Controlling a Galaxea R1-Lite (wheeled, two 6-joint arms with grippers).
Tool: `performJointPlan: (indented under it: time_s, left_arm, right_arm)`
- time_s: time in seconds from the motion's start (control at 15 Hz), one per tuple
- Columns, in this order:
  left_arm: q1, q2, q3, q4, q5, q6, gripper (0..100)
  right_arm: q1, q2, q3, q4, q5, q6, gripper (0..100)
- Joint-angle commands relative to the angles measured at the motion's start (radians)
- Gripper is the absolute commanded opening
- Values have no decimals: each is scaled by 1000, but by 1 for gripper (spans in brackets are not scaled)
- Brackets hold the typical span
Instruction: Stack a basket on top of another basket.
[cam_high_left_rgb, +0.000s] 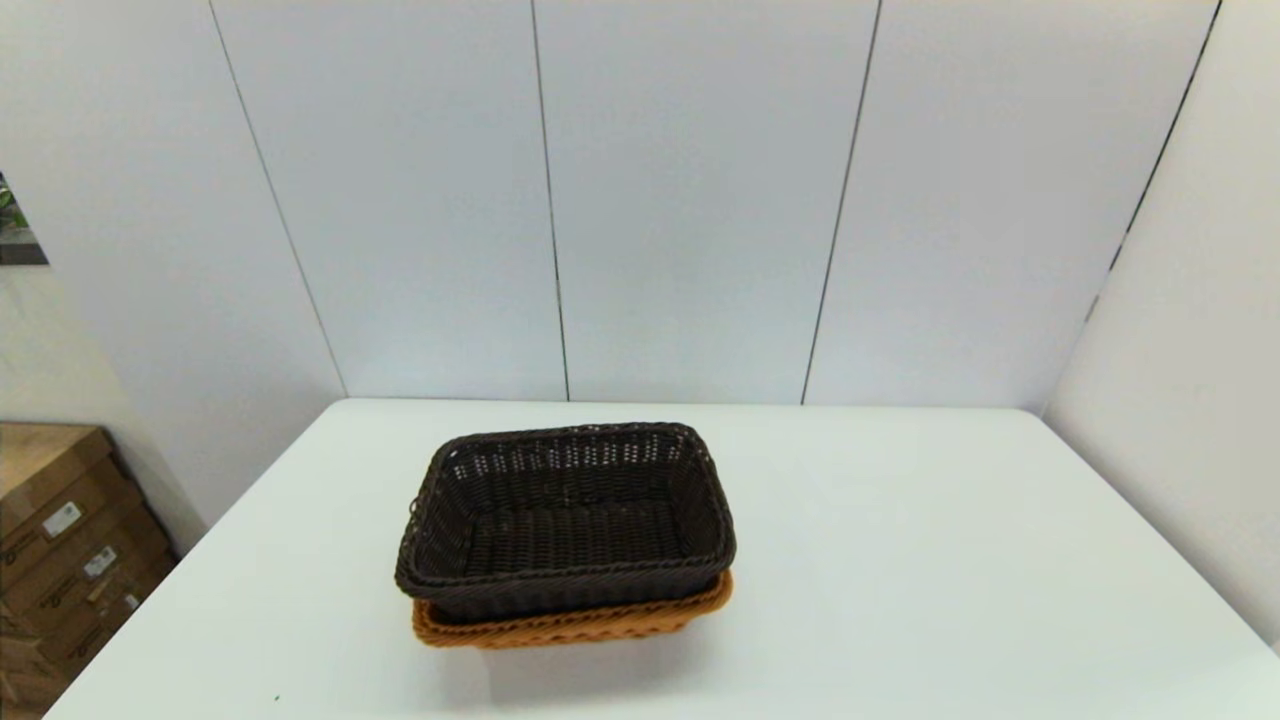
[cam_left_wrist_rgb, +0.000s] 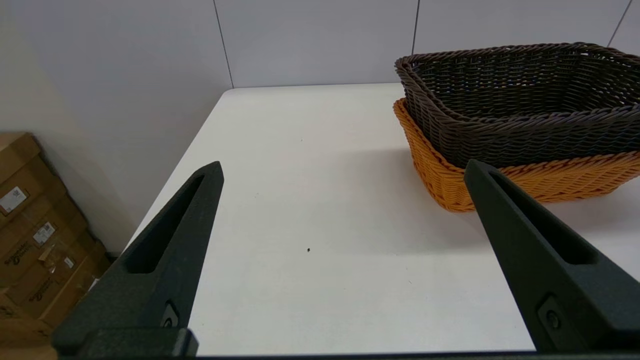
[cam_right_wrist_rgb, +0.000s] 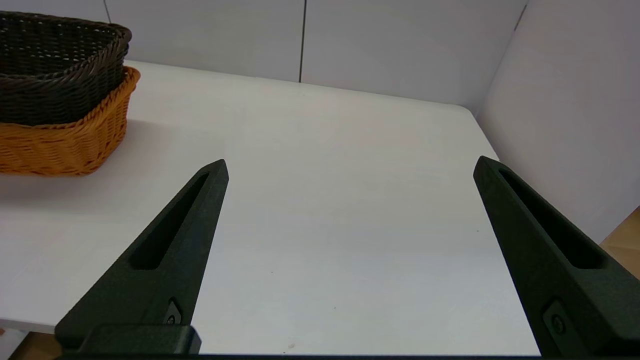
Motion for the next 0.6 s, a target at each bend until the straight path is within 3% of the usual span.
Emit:
performJointPlan:
  time_s: [0.07, 0.6]
  left_arm:
    - [0, -1, 2, 1, 0, 0, 100]
    - [0, -1, 2, -1, 0, 0, 100]
  right_arm:
    - [0, 1, -1, 1, -1, 11, 100]
    - [0, 1, 1, 3, -13, 54, 100]
